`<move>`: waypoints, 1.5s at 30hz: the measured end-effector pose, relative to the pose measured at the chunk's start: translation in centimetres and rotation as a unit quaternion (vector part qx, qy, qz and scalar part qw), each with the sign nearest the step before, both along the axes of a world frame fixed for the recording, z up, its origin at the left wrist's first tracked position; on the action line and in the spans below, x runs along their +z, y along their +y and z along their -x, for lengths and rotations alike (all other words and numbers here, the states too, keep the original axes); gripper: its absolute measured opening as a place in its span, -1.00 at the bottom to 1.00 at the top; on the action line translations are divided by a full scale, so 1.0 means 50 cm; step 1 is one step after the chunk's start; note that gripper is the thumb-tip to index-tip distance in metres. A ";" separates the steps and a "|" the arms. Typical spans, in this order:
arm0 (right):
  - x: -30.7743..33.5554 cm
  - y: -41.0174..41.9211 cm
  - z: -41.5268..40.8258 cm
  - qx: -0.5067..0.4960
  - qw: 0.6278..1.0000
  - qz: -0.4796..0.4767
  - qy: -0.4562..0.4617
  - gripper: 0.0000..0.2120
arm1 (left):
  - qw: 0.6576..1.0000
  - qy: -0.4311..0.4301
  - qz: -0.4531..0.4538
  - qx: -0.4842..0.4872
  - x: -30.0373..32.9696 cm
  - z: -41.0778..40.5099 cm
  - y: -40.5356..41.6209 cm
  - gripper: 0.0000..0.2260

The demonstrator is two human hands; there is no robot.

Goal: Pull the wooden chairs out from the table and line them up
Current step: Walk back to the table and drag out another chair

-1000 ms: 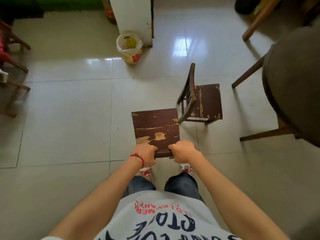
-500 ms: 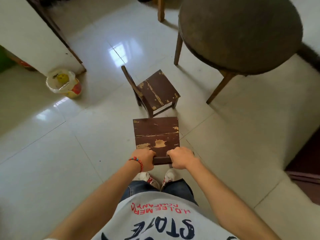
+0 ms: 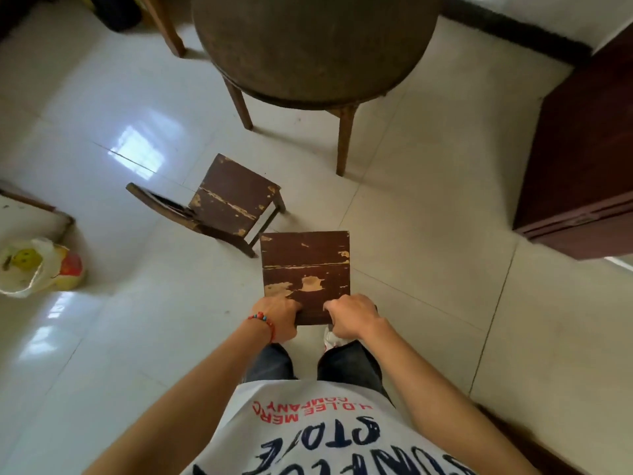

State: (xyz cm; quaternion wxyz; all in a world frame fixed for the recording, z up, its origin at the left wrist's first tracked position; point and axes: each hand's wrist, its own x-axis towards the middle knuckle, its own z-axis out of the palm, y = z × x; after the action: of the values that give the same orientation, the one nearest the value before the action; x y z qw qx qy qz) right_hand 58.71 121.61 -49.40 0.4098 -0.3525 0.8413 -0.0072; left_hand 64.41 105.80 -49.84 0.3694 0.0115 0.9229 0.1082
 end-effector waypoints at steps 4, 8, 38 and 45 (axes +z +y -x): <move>-0.010 -0.008 -0.027 -0.071 0.997 -0.007 -0.003 -0.76 | 0.998 -0.017 -0.012 -0.066 -0.022 0.018 -0.017 -0.72; -0.023 -0.038 -0.066 -0.139 0.990 -0.015 -0.005 -0.70 | 0.988 -0.029 -0.019 -0.148 -0.042 0.026 -0.056 -0.72; -0.283 -0.151 -0.241 -0.243 0.969 -0.037 0.013 -0.68 | 0.960 -0.038 -0.023 -0.277 -0.310 -0.062 -0.163 -0.73; -0.308 -0.170 -0.283 -0.250 0.968 -0.037 0.002 -0.67 | 0.952 -0.088 -0.029 -0.291 -0.337 -0.095 -0.187 -0.70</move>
State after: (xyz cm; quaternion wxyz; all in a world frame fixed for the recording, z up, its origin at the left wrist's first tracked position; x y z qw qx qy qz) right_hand 72.85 113.12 -64.79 0.4056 -0.1161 0.9033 -0.0777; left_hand 69.15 96.46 -66.70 0.4646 0.2803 0.8397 0.0234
